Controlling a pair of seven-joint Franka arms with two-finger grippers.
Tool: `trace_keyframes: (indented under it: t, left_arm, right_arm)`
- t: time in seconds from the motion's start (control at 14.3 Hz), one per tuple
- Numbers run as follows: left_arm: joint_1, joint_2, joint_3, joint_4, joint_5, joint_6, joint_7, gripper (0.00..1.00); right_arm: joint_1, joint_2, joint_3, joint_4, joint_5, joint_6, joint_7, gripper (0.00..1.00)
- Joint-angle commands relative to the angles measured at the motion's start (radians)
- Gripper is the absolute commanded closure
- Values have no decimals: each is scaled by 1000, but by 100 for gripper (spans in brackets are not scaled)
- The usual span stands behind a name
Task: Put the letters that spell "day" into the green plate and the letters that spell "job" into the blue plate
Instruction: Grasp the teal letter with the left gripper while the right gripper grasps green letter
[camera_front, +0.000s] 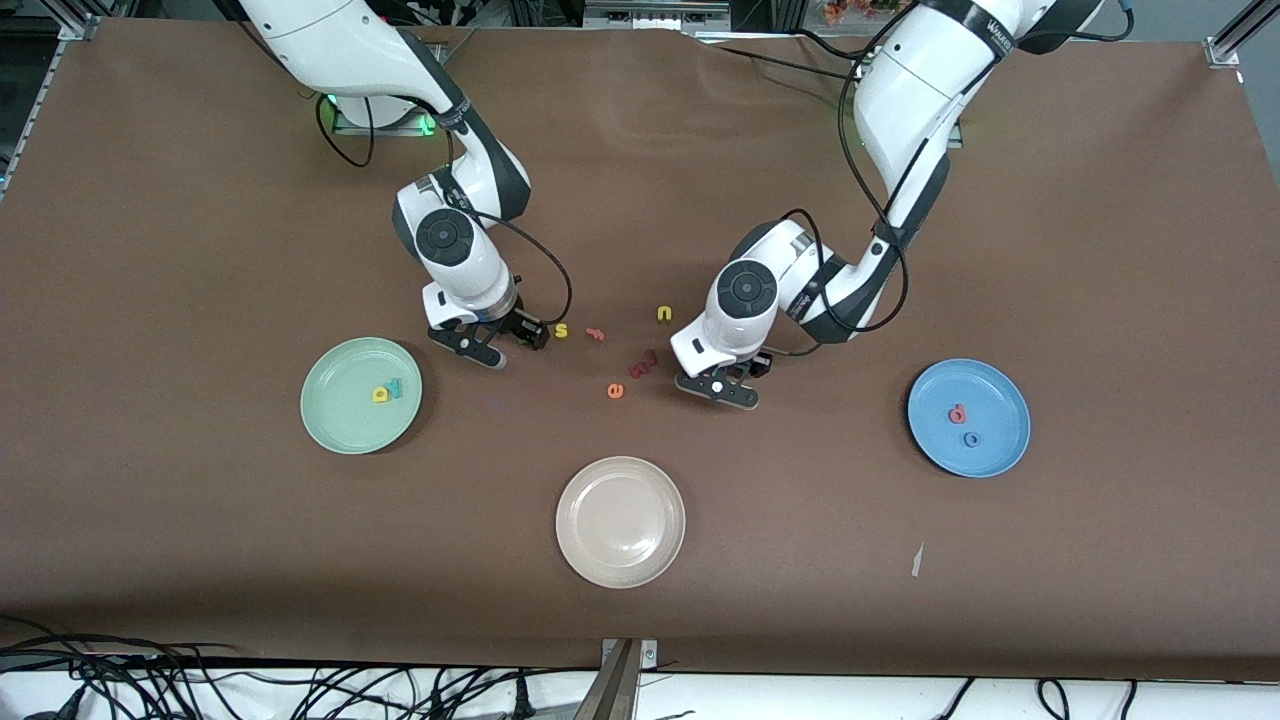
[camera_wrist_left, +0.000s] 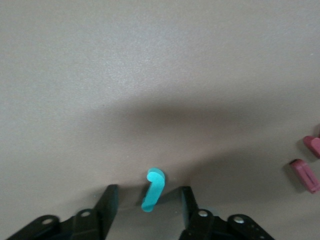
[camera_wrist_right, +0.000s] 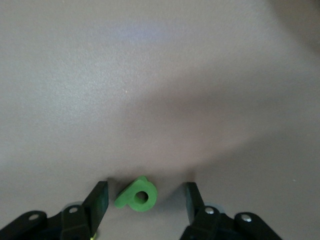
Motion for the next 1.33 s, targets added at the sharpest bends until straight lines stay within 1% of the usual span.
trace_keyframes:
  t: [0.0,0.07,0.14,0.21,0.35,0.56,0.63,0.7,0.77,0.91,1.05,1.12,1.26]
  left_arm:
    - [-16,9,9,4,17,13,-31,62]
    - [-16,10,9,4,15,14,-33,68]
    - [-15,9,10,4,15,14,-33,70]
    - [-15,10,10,4,14,14,-33,76]
    - [-15,10,10,4,14,14,-33,81]
    - [-2,6,10,4,14,7,-33,96]
    - [-1,3,12,4,14,4,-34,99]
    - [16,-6,13,4,12,-7,-31,100]
    - [46,-32,12,4,11,-51,-27,100]
    - [112,-71,6,8,9,-152,7,100]
    - [187,-83,6,8,9,-203,50,100]
    - [233,-92,7,11,12,-241,82,100]
    - [330,-105,10,34,20,-335,204,100]
  right_arm:
    - [13,1,-2,-12,12,25,15,35]
    - [16,1,-2,-11,12,25,15,40]
    - [18,3,-2,-11,12,25,15,43]
    - [22,3,-2,-11,12,25,15,47]
    - [24,3,-2,-11,11,25,13,55]
    - [24,3,-2,-11,9,25,13,68]
    - [24,3,-2,-11,9,25,12,71]
    - [24,1,-2,-12,8,25,10,73]
    - [22,-2,-2,-11,5,23,4,77]
    - [22,-6,-4,-11,2,18,-1,80]
    - [18,-19,-5,-4,0,15,-26,80]
    - [2,-40,-10,-4,-1,3,-62,80]
    - [-69,-94,-10,2,-3,-99,-173,80]
